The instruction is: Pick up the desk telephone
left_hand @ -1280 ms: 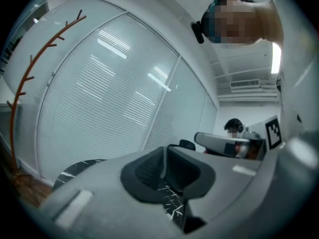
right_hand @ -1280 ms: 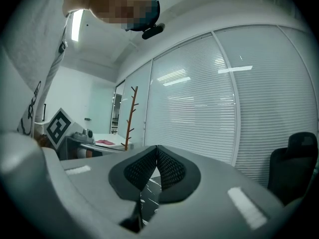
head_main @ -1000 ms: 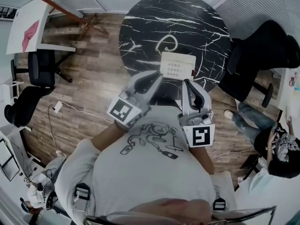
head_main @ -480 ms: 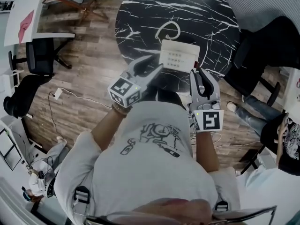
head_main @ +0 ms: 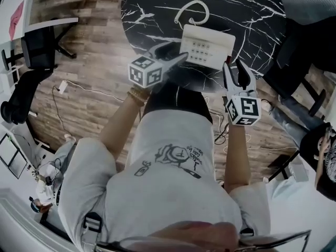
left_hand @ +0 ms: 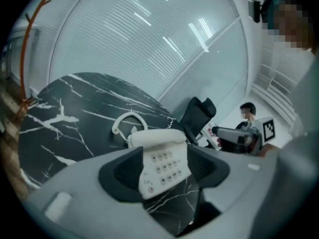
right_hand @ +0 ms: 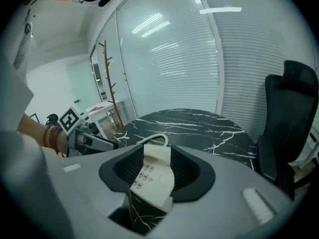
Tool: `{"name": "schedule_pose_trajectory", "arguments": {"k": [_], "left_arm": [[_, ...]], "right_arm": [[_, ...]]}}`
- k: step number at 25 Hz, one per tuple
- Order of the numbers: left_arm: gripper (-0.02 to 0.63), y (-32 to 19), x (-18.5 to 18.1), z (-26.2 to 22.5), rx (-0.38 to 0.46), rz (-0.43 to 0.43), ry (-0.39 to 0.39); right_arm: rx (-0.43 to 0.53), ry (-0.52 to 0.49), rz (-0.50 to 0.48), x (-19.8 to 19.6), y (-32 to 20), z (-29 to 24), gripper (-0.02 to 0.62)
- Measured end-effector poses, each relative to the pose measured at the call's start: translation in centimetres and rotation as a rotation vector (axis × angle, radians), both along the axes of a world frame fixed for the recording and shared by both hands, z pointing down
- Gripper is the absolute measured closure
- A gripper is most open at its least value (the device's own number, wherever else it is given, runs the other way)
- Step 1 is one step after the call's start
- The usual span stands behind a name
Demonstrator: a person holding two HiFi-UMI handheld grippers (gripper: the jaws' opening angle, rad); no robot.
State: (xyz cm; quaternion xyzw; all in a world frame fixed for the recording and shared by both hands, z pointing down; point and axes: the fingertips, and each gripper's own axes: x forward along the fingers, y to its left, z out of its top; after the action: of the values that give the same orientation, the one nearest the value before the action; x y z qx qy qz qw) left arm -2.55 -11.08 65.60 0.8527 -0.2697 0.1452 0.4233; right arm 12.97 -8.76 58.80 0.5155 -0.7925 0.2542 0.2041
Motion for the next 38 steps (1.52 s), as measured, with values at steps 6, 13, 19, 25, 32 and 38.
{"name": "schedule_pose_trajectory", "arguments": {"k": [6,13,19,25,32,38], "left_arm": [[0.304,-0.1,0.1,5.4,-0.114,-0.03,0.0],[0.222,0.2,1.2,8.5,-0.205,-0.006,0.032],[0.201,-0.1,1.8,9.6,-0.244,-0.01,0.074],[0.242,-0.6,3.2,9.7,-0.281,-0.018,0.14],[0.317,-0.8,2.9,10.2,-0.324,-0.038,0.135],[0.411,-0.8,2.5,11.2,-0.318,-0.053,0.038]], "right_arm": [[-0.099,-0.035,0.021,1.2,0.0,6.2,0.375],[-0.166,-0.093,0.025,1.9,-0.3,10.7,0.321],[-0.209,-0.156,0.023,1.7,-0.1,13.2,0.292],[-0.254,-0.196,0.018,1.4,0.4,14.9,0.291],[-0.26,-0.268,0.079,1.3,0.4,15.5,0.344],[-0.279,-0.284,0.116,1.6,0.3,15.5,0.359]]}}
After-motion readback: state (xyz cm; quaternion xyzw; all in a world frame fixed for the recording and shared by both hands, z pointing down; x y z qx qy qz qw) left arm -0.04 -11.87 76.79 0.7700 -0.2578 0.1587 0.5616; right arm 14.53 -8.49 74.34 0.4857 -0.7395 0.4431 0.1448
